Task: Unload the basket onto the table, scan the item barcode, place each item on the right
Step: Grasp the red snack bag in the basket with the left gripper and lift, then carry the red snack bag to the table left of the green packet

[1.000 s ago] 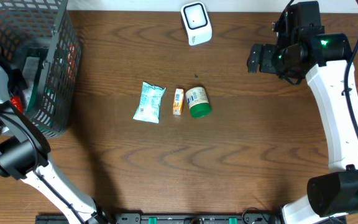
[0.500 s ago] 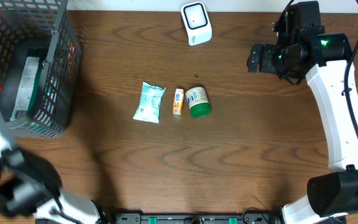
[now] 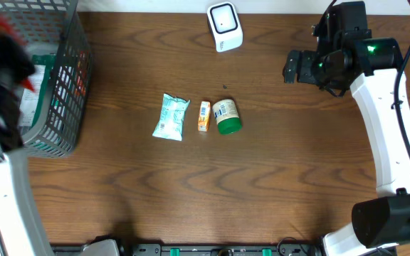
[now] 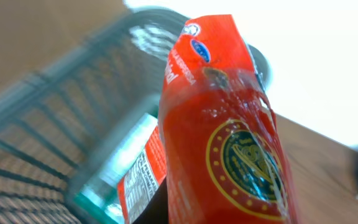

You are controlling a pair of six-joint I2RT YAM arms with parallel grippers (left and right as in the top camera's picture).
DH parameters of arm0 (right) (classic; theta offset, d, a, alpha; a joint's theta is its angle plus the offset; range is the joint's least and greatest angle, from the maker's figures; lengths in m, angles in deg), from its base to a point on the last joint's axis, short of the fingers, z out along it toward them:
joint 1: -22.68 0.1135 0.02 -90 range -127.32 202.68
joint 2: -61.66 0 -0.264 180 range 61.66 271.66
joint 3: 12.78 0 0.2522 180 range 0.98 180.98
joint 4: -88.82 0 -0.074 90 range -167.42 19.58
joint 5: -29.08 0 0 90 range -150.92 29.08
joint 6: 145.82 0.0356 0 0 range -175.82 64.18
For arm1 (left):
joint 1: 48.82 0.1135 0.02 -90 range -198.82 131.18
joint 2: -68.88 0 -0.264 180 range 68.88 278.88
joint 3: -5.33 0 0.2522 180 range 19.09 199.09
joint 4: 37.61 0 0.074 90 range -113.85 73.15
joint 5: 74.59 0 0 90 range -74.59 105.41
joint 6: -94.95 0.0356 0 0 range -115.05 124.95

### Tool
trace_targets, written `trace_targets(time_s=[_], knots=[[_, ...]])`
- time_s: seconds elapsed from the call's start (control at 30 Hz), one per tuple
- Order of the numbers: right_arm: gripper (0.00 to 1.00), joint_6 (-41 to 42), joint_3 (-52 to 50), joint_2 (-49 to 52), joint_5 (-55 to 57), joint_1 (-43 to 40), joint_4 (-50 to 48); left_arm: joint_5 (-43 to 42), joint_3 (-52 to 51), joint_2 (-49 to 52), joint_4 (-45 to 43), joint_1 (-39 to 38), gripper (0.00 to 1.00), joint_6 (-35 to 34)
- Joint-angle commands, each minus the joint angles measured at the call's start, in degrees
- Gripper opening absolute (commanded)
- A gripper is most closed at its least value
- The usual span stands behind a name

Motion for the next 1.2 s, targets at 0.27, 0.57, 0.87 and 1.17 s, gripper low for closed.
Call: trace_targets(time_s=[0.27,0.57,0.87,1.17], knots=[[0.99,-0.5,1.0,0.2,-0.2,0.1,0.0,0.0,-13.3,7.9,4.3,-22.5,0.07,-12.0],[0.99,-0.5,1.0,0.2,-0.2,0.1,0.0,4.5,-18.9,24.9,-0.7,-25.0,0.07,-12.3],[0.99,-0.5,1.0,0.2,-0.3,0.1,0.0,6.6,-18.9,36.6,-4.2,-25.2,0.07,-12.4],[0.99,-0.5,1.0,0.2,-0.2,0.1,0.0,-5.9,-19.0,39.3,-5.1,-27.2,0.08,-9.4]])
